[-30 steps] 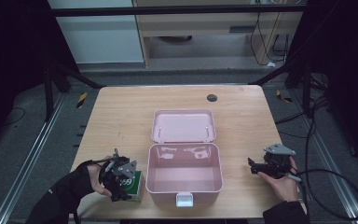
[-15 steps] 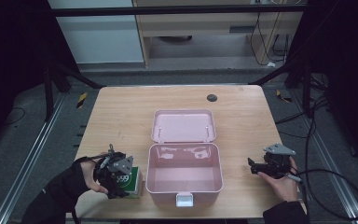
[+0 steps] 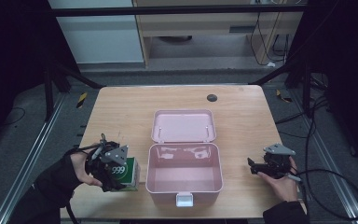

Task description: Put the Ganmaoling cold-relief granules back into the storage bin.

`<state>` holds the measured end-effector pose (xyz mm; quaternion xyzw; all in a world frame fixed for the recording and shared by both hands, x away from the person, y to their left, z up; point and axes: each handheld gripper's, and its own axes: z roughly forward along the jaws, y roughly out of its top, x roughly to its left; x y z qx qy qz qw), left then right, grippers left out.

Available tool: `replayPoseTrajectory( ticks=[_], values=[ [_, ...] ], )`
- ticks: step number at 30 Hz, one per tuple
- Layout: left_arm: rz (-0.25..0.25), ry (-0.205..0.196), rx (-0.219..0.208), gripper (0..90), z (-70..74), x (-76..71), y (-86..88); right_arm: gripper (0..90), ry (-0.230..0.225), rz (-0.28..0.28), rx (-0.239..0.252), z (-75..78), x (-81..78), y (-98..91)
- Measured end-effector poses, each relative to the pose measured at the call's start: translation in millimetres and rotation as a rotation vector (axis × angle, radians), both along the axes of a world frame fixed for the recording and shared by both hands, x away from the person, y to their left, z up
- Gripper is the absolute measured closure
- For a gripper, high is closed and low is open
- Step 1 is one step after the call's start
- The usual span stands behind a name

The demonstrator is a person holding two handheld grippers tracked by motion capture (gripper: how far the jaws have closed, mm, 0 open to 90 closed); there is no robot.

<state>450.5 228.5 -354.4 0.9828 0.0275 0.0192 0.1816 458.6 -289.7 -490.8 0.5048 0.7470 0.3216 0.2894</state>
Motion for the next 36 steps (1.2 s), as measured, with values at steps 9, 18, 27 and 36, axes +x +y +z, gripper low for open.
replayPoseTrajectory(
  ticks=[9, 18, 27, 36],
  values=[
    [-0.004, -0.022, -0.018, 14.0, 24.9, -2.3, -1.7, 4.6, 0.000, 0.001, 0.000, -0.1, 0.0, 0.1],
    [-0.010, -0.032, -0.034, 14.1, 42.4, -1.3, -5.8, 4.6, 0.004, 0.000, 0.003, -0.4, 0.1, -0.3],
    [-0.028, -0.024, -0.042, 14.2, 57.4, 0.9, -14.1, 4.6, 0.002, -0.001, 0.003, 0.1, 0.2, -1.0],
    [-0.035, -0.016, -0.041, 14.3, 67.4, 3.2, -25.5, 4.5, -0.001, -0.002, 0.007, 0.3, 0.1, -1.3]
  ],
)
